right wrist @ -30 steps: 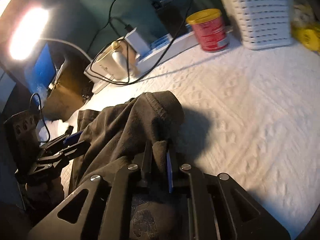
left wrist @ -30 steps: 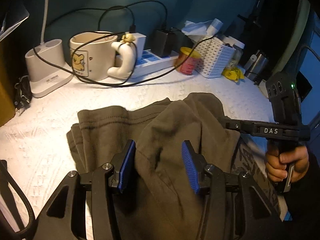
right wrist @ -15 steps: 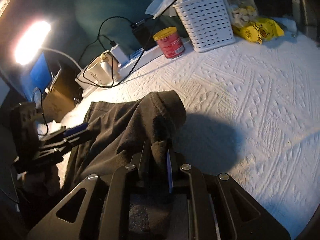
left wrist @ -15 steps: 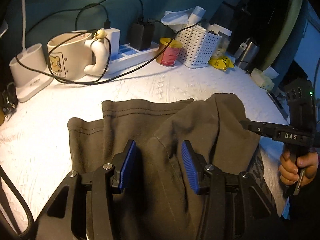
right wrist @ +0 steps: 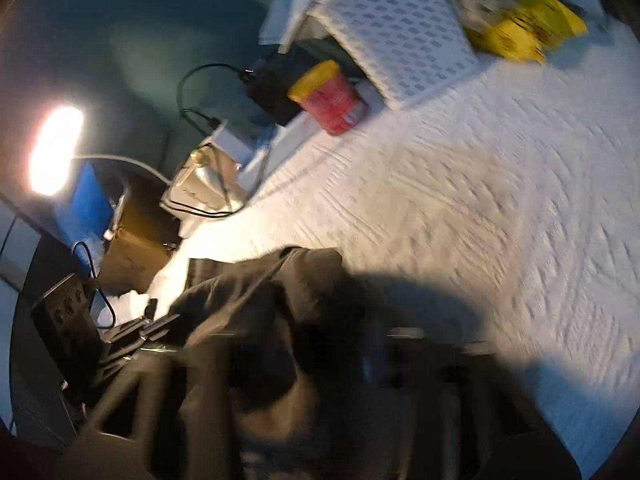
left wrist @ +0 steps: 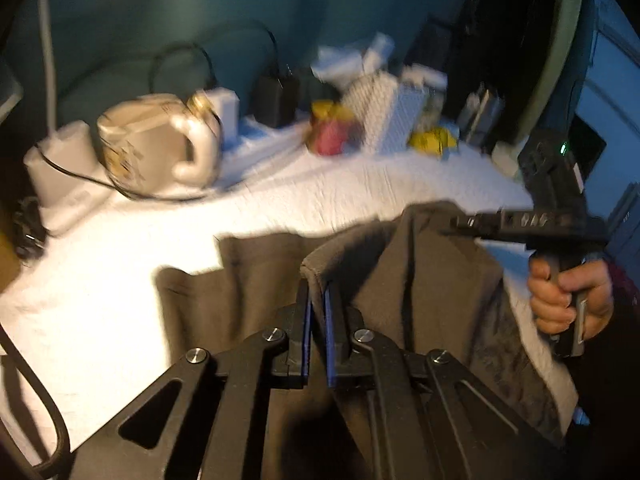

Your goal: Fold small clothes

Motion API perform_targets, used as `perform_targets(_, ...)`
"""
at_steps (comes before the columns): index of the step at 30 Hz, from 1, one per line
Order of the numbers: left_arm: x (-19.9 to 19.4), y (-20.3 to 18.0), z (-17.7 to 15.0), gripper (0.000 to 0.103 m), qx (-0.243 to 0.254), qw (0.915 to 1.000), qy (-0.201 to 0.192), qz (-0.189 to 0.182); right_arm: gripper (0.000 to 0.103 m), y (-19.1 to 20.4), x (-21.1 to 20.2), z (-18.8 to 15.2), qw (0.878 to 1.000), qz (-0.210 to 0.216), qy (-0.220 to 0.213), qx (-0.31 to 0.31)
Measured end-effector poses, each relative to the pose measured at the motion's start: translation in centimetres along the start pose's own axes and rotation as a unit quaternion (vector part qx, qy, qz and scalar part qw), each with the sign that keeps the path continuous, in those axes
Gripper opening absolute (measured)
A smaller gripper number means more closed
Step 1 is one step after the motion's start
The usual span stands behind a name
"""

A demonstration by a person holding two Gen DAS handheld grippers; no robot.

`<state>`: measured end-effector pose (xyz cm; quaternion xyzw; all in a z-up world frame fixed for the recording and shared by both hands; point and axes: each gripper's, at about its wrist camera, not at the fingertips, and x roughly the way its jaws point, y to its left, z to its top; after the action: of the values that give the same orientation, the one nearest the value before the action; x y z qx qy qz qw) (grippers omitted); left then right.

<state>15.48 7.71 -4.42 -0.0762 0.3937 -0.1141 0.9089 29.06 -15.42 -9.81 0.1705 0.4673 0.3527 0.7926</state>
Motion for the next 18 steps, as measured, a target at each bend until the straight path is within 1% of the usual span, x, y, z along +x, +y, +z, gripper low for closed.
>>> perform_targets(3,-1.9,1.1,0.8,0.004,-0.016,0.9995,-0.025,0.009,0.016,2.1,0.1,1.2,0.999,0.002,-0.003,-0.047)
perform_targets(5,-2.3,1.7,1.2,0.004,-0.017,0.9993,-0.029,0.018,0.016,3.5,-0.1,2.0,0.997,0.003,-0.011,-0.076)
perform_targets(7,-1.7,2.4,1.3,0.004,-0.017,0.9992,-0.022,0.028,0.016,4.2,-0.1,2.7,0.996,0.003,-0.017,-0.091)
perform_targets(9,-0.5,3.3,1.0,0.004,-0.025,0.999,-0.004,0.037,0.016,4.7,0.6,3.6,0.995,0.0,-0.021,-0.103)
perform_targets(11,1.2,4.4,0.3,0.005,-0.029,0.9981,0.02,0.051,0.017,4.8,1.9,4.1,0.993,-0.014,-0.012,-0.113)
perform_targets(12,1.8,4.9,-0.1,0.005,-0.034,0.9976,0.029,0.053,0.018,4.6,2.6,4.0,0.993,-0.023,-0.004,-0.118)
perform_targets(13,2.3,5.3,-0.5,0.005,-0.042,0.9969,0.038,0.055,0.023,4.5,3.4,3.9,0.992,-0.036,0.006,-0.122)
perform_targets(14,2.4,5.3,-0.8,0.005,-0.042,0.9967,0.039,0.057,0.034,4.4,4.2,3.6,0.99,-0.054,0.013,-0.126)
perform_targets(16,2.3,5.2,-1.1,0.005,-0.037,0.9966,0.038,0.063,0.043,4.2,4.4,2.8,0.987,-0.084,0.008,-0.138)
perform_targets(18,1.9,5.0,-1.1,0.005,-0.035,0.9964,0.037,0.068,0.045,4.2,4.1,2.4,0.984,-0.099,0.003,-0.147)
